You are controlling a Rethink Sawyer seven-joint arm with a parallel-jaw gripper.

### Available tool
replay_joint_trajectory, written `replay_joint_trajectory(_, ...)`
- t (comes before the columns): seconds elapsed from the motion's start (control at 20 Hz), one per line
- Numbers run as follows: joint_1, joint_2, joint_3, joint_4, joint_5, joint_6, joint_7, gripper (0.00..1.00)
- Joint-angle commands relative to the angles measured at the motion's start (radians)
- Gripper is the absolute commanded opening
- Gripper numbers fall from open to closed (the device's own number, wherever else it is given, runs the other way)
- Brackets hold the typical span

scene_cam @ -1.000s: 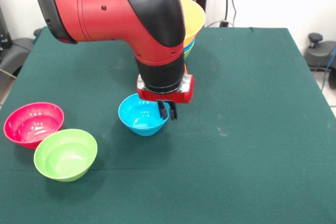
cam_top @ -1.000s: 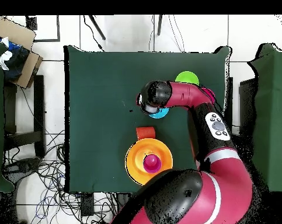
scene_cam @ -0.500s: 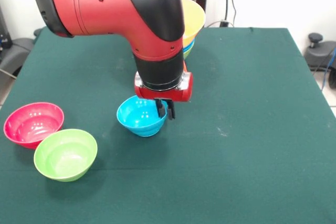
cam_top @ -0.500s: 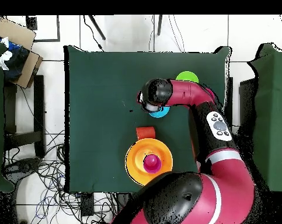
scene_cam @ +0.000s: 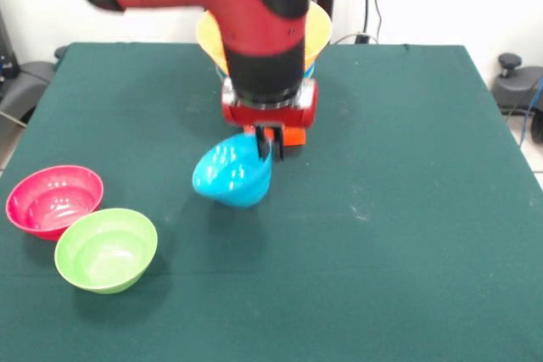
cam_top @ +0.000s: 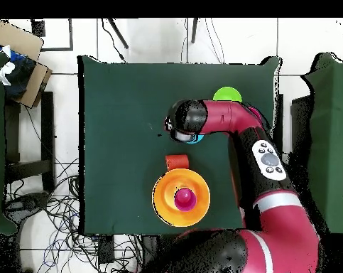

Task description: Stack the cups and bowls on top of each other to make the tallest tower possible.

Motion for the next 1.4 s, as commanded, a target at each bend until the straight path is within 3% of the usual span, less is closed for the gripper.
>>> replay_joint_trajectory(0.05, 0.021, -0.253, 0.003, 0.287, 0.028, 0.041, -0.019, 0.0)
replay_joint_trajectory(0.4, 0.008, -0.397, 0.01, 0.384, 0.089, 0.092, -0.033, 0.0)
replay_joint_trajectory(0.9, 0.002, -0.612, 0.009, 0.413, 0.18, 0.297, -0.088, 0.0)
replay_joint_trajectory(1.1, 0.0, -0.683, -0.006, 0.47, 0.203, 0.302, -0.086, 0.0)
replay_joint_trajectory(1.4, -0.005, -0.704, -0.016, 0.542, 0.217, 0.245, -0.071, 0.0)
